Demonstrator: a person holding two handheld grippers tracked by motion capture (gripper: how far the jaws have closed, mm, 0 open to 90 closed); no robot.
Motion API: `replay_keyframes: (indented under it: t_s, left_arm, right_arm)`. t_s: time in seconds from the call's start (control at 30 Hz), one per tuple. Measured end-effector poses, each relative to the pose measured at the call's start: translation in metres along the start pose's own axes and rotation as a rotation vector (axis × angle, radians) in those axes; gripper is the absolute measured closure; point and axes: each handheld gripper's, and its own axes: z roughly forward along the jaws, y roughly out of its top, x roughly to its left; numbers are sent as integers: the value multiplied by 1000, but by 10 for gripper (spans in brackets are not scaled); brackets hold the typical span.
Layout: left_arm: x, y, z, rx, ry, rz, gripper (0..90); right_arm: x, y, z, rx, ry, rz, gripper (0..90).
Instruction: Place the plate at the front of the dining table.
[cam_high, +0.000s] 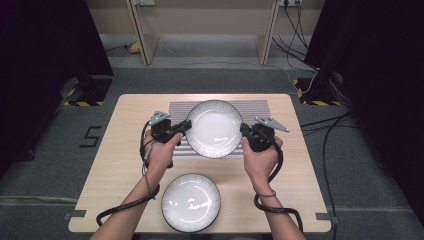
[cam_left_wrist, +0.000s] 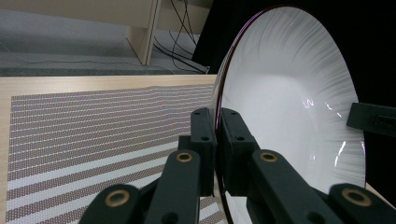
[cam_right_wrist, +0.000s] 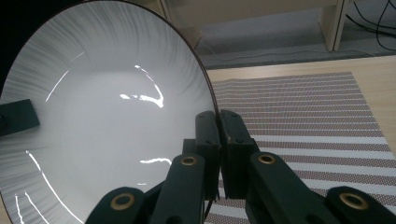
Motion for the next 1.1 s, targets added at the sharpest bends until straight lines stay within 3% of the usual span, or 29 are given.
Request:
replay_keyframes:
  t_s: [1.1]
  left_arm:
    - [2, 6, 13, 10, 8, -16, 848]
  right_arm:
    - [-7, 7, 12, 0, -16, 17, 872]
